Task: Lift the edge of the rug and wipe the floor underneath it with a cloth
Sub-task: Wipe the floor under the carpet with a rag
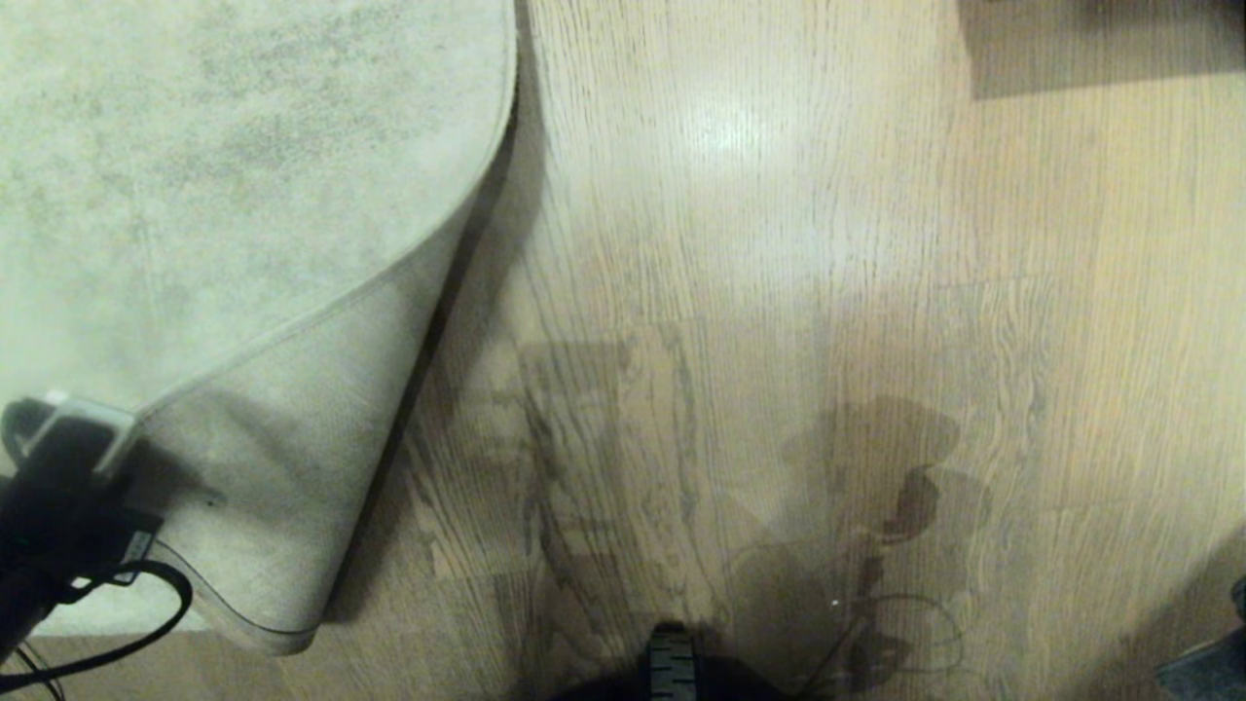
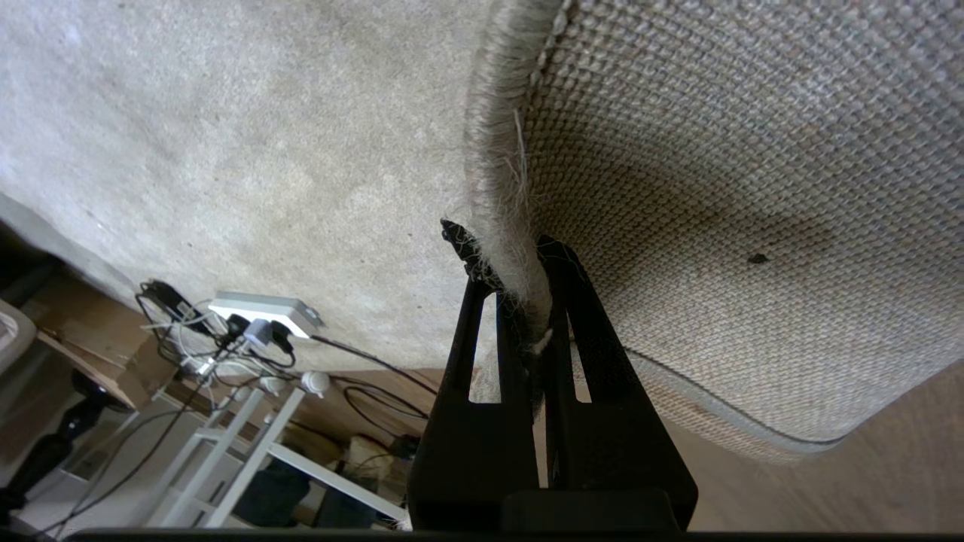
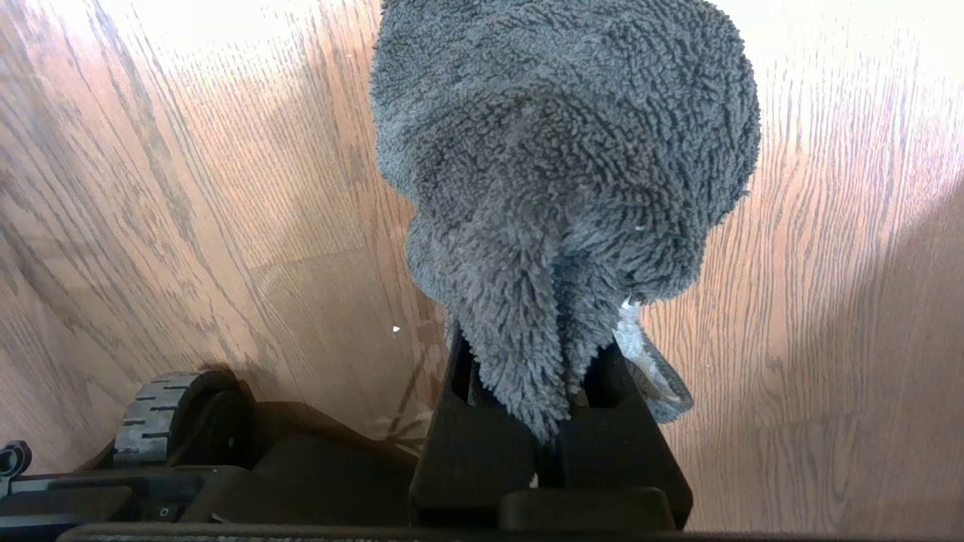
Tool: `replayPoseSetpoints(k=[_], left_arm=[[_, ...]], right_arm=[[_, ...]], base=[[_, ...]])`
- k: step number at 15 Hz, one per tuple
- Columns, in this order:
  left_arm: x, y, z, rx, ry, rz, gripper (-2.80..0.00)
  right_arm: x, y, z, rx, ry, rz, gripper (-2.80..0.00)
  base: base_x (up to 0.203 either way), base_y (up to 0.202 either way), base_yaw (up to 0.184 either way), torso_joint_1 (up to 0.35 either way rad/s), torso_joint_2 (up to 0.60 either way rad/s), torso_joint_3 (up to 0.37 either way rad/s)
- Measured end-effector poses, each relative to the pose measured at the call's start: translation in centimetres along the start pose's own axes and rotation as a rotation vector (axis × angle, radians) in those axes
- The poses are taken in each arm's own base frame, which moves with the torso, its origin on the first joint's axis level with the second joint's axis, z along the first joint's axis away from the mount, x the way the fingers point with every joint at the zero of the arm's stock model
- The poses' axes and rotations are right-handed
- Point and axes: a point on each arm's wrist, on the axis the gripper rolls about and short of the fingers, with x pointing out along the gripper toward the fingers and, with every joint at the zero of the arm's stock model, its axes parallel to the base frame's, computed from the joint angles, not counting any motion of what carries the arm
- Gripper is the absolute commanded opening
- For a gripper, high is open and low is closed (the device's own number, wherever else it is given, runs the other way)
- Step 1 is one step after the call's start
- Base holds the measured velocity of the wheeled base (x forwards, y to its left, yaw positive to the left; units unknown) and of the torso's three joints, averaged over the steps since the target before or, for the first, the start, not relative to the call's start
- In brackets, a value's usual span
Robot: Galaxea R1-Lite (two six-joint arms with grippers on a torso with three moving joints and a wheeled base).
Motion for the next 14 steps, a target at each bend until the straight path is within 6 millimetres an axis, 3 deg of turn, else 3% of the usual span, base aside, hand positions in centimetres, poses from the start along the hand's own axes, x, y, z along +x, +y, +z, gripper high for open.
replayPoseSetpoints(k=[14], left_arm=[[-1.03,-0.27,-0.65,-0.006,0.011,-0.003,-2.8]], right_arm=[[0.0,0.01,-0.07,-0.051,0.007,0.008,-2.8]], base=[[0.0,0.0,0.0,0.0,0.0,0.0]])
